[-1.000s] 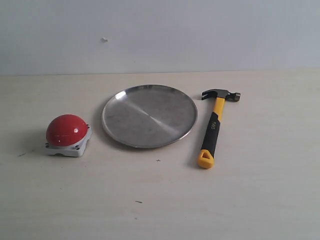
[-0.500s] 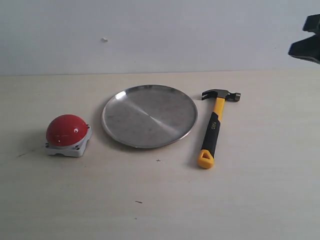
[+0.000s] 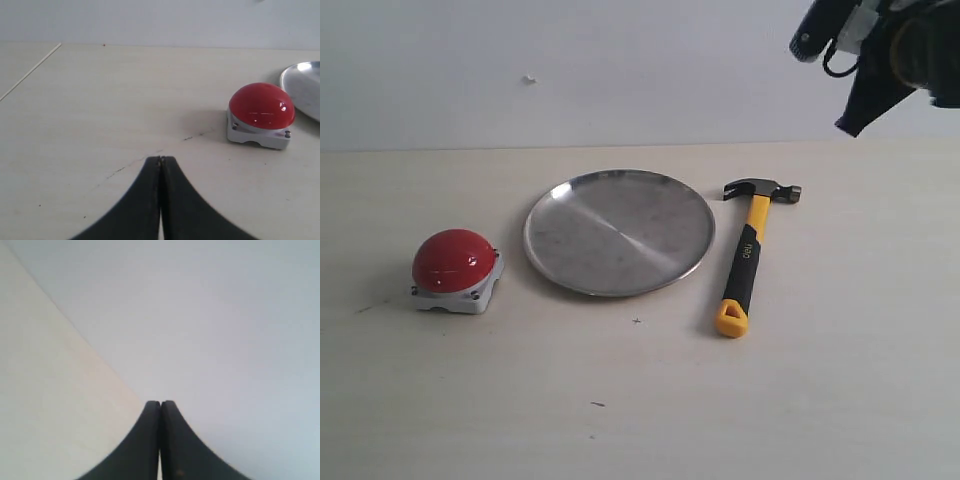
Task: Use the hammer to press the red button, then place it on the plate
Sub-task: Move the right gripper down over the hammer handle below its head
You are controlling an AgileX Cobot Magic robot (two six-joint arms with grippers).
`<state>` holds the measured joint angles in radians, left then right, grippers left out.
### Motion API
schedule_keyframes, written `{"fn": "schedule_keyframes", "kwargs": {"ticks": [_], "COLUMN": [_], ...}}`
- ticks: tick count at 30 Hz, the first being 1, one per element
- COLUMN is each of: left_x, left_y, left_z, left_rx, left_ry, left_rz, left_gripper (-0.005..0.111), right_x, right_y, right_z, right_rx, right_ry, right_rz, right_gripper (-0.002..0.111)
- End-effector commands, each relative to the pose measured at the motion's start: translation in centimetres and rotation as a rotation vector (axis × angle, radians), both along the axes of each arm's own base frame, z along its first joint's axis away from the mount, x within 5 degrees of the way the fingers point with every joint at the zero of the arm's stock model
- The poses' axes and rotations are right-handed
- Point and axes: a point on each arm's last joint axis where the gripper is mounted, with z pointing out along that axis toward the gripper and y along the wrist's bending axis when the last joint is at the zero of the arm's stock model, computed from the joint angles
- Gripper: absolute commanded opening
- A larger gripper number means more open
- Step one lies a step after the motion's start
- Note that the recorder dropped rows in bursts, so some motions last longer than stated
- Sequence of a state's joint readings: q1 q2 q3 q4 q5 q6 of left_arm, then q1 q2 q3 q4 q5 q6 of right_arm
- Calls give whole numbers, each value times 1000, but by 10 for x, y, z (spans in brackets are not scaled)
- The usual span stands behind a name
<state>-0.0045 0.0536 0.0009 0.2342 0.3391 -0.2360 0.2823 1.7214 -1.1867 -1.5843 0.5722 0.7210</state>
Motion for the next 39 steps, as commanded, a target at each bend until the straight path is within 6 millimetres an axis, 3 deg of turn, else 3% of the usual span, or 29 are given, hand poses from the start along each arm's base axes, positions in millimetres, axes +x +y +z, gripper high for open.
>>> {"fn": "schedule_keyframes", "kwargs": {"ticks": [1,5,10,11,14,17,19,21,22,28,35,39], "left_x": [0,0,0,0,0,0,0,0,0,0,0,0], "left_y": [0,0,0,0,0,0,0,0,0,0,0,0], "left_z": [1,1,1,1,1,1,1,1,1,1,1,1], "left_rx": [-3,-3,-3,-3,-3,-3,-3,-3,-3,-3,-3,-3], "left_ry": [-16,-16,-16,-16,-16,-16,-16,-16,-16,-16,-16,-16], "left_rz": [4,4,4,4,4,4,4,4,4,4,4,4], "left_gripper": [0,0,0,0,0,0,0,0,0,0,0,0], "right_x": [5,16,38,49,63,81,94,102,105,111,116,116], "right_y": [3,35,62,67,74,69,68,69,69,65,41,38], "right_z": [0,-12,-33,-49,-69,-91,-110,-119,-121,-129,-131,-137], "right_rx": [364,777,852,891,932,948,981,994,1004,1040,1118,1116], "right_ry": [205,612,666,663,675,671,657,626,598,546,555,563], "right_rz": [-464,-514,-551,-607,-649,-668,-664,-663,-678,-711,-782,-799], "right_gripper": [0,0,0,0,0,13,42,63,67,68,64,64]}}
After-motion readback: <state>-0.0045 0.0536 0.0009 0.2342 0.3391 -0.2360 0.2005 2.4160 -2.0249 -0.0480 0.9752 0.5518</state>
